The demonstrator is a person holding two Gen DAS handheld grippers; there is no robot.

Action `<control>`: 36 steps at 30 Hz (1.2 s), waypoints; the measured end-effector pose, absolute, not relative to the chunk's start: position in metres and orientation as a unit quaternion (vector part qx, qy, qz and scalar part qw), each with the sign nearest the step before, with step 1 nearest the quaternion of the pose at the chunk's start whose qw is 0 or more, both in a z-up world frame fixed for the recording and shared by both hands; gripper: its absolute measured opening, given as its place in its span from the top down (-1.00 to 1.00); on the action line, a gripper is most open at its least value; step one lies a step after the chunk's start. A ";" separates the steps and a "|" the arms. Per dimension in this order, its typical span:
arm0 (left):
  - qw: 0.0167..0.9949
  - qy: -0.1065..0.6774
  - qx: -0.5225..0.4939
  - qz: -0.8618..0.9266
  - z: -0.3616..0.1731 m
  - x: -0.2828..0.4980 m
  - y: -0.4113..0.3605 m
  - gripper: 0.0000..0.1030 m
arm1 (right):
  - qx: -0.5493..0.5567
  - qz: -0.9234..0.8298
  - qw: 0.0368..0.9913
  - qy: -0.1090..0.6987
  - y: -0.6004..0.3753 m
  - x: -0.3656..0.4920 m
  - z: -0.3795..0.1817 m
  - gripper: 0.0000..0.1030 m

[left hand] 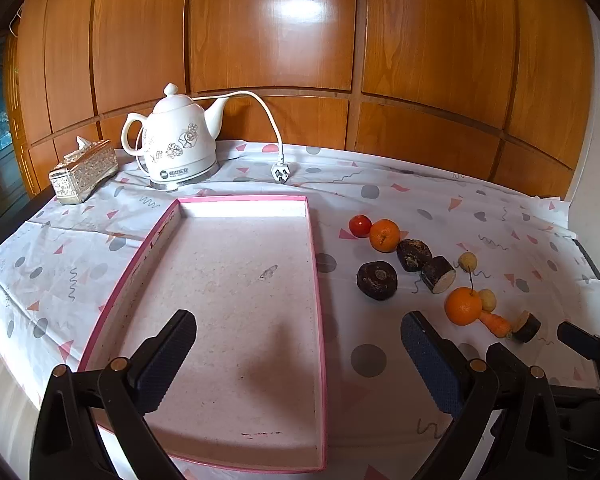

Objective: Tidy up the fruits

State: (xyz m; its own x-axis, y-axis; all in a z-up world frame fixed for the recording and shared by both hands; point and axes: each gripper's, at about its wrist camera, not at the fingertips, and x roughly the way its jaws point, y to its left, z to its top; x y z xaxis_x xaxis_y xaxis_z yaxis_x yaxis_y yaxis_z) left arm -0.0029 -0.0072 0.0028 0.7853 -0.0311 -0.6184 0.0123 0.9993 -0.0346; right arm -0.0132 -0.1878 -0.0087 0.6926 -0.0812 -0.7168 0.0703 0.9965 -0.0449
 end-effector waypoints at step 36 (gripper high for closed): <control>0.946 0.322 -0.019 -0.017 0.007 -0.006 -0.007 -0.99 | -0.018 -0.039 0.922 0.385 -0.183 -0.015 -0.005 -0.99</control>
